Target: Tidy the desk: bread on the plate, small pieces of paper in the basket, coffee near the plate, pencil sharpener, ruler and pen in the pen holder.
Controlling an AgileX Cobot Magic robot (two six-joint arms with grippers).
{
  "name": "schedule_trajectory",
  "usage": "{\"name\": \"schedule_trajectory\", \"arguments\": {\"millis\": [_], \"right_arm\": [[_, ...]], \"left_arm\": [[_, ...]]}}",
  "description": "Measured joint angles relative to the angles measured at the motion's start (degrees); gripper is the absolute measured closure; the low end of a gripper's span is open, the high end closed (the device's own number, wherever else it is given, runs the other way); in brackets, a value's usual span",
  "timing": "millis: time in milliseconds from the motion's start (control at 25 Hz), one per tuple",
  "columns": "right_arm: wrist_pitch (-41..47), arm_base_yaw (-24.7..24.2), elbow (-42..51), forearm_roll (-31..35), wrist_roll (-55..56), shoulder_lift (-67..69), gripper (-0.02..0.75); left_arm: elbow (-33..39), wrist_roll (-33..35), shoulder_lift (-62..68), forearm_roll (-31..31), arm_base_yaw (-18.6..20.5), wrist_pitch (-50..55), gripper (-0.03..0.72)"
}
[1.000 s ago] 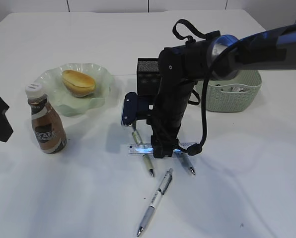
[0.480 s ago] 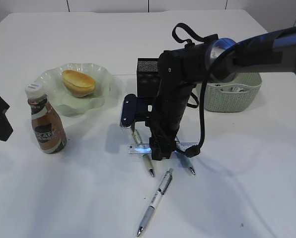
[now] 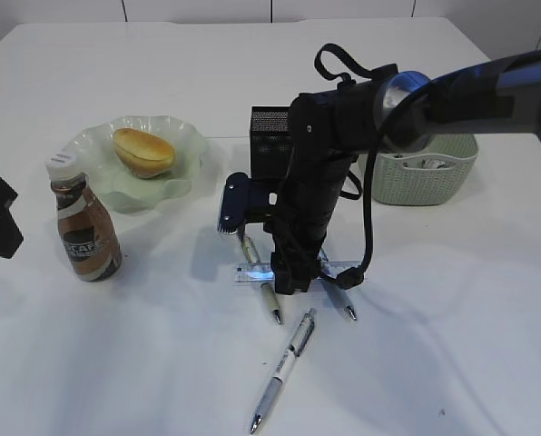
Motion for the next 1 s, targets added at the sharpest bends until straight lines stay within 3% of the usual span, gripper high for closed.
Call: {"name": "schedule_trajectory", "arguments": {"millis": [360, 640, 1000], "right_arm": [[0.0, 0.0, 0.0, 0.1, 0.0, 0.1, 0.284], [0.5, 0.0, -0.1, 0.4, 0.0, 0.1, 0.398], [0.6, 0.0, -0.1, 0.5, 0.0, 0.1, 0.433]], "left_arm": [[0.0, -0.1, 0.0, 0.0, 0.0, 0.0, 0.347], [0.0, -0.1, 0.0, 0.0, 0.0, 0.0, 0.347], [0.0, -0.1, 0.0, 0.0, 0.0, 0.0, 0.347]]}}
